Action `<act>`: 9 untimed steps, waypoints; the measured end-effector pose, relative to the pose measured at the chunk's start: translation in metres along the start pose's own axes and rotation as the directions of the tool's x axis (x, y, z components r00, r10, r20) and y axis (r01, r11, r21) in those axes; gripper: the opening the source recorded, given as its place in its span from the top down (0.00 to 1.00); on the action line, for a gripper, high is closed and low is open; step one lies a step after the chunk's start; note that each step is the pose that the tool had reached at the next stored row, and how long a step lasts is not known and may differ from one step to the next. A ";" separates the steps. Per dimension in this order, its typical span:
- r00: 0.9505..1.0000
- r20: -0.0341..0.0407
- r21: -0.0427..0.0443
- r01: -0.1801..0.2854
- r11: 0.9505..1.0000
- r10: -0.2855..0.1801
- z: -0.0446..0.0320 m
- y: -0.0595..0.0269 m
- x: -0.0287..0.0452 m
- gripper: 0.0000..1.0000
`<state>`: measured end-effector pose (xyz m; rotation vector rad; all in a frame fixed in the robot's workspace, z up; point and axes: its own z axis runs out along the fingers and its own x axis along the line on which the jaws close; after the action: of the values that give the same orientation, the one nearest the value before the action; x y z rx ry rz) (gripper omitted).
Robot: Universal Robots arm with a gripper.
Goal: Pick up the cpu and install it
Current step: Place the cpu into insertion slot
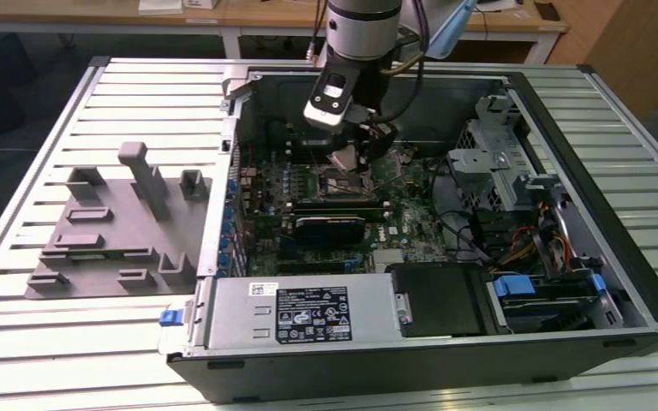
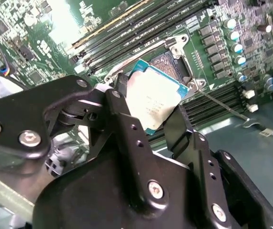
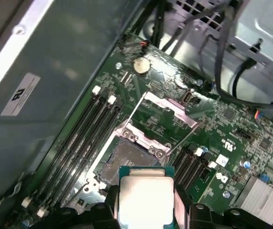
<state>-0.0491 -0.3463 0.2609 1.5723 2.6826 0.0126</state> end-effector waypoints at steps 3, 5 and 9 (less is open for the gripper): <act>0.999 0.001 0.001 -0.041 0.999 0.041 0.0001 0.0000 0.0000 0.45; 0.998 0.002 0.001 -0.067 0.998 0.067 0.0001 0.0000 0.0000 0.45; 0.993 0.003 0.003 -0.118 0.993 0.118 0.0002 0.0000 0.0000 0.45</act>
<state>-0.0492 -0.3463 0.2606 1.7283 2.5844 0.0098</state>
